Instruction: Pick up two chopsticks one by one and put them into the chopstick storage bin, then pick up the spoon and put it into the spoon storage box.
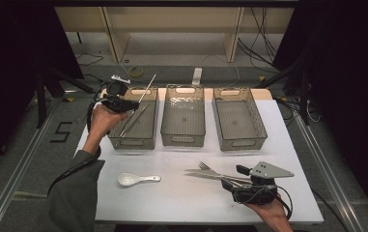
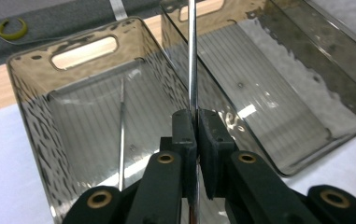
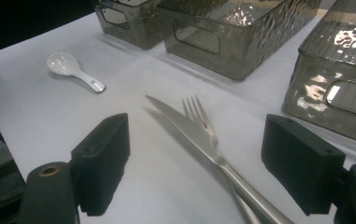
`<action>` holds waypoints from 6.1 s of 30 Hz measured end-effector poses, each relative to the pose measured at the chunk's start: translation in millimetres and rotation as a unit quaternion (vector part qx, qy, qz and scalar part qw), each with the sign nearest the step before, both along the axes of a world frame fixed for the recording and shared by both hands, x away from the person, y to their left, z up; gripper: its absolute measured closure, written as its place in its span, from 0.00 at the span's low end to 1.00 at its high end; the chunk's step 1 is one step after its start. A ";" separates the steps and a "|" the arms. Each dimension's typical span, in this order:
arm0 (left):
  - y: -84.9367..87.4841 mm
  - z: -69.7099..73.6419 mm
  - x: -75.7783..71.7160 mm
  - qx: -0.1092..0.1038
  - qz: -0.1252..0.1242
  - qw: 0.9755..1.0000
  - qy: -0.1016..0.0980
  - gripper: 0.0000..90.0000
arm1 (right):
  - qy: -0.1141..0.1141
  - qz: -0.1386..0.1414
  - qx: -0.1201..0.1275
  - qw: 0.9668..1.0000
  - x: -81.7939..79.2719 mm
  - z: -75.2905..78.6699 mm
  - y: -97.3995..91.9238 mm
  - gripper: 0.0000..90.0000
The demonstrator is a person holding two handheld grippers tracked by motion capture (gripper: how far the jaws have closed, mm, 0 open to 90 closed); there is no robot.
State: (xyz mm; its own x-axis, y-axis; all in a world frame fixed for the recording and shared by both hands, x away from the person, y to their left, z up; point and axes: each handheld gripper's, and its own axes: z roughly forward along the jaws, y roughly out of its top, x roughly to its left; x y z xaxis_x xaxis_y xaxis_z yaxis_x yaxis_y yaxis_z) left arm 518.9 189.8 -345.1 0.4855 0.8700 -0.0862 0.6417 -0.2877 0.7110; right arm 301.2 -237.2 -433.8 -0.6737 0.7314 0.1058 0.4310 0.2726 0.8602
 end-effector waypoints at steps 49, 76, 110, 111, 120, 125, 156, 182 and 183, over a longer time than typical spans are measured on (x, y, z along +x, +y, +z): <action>32.1 -52.8 23.0 -0.004 0.031 1.000 -0.002 0.94 | 0.003 0.001 -0.001 1.000 0.0 -0.8 0.7 0.27; 17.8 -49.3 -26.7 -0.022 -0.010 0.999 0.023 0.38 | 0.000 0.002 -0.002 1.000 -0.5 0.1 1.1 0.28; -20.2 -55.0 -71.9 0.019 -0.115 0.992 0.045 0.23 | -0.004 0.005 -0.007 1.000 -1.2 0.6 1.8 0.28; -20.5 -55.1 -72.7 0.019 -0.116 0.992 0.045 0.23 | -0.005 0.005 -0.007 1.000 -1.2 0.7 1.8 0.28; -22.9 -58.2 -79.8 0.026 -0.123 0.991 0.051 0.21 | -0.004 0.006 -0.008 1.000 -1.3 0.7 2.0 0.28; -23.9 -60.6 -81.9 0.028 -0.128 0.990 0.055 0.21 | -0.005 0.008 -0.008 1.000 -1.3 0.6 2.2 0.27; -44.6 -77.1 -109.9 0.074 -0.177 0.978 0.078 0.20 | -0.004 0.005 -0.008 1.000 -2.0 -0.2 -1.1 0.27; -47.4 -97.3 -117.6 0.123 -0.199 0.965 0.121 0.20 | -0.004 0.004 -0.013 1.000 -2.6 -0.6 -1.6 0.27; -47.0 -97.7 -117.8 0.128 -0.202 0.963 0.123 0.21 | -0.004 0.004 -0.014 1.000 -2.8 -0.5 -1.2 0.27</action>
State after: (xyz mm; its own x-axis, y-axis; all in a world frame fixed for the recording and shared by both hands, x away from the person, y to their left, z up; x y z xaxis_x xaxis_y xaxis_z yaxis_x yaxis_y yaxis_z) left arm 401.1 142.8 -442.8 0.7817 0.6218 -0.0485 0.5796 -0.6956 0.4244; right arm 298.4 -238.4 -434.3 -0.6809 0.7280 0.0803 0.4215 0.2999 0.8558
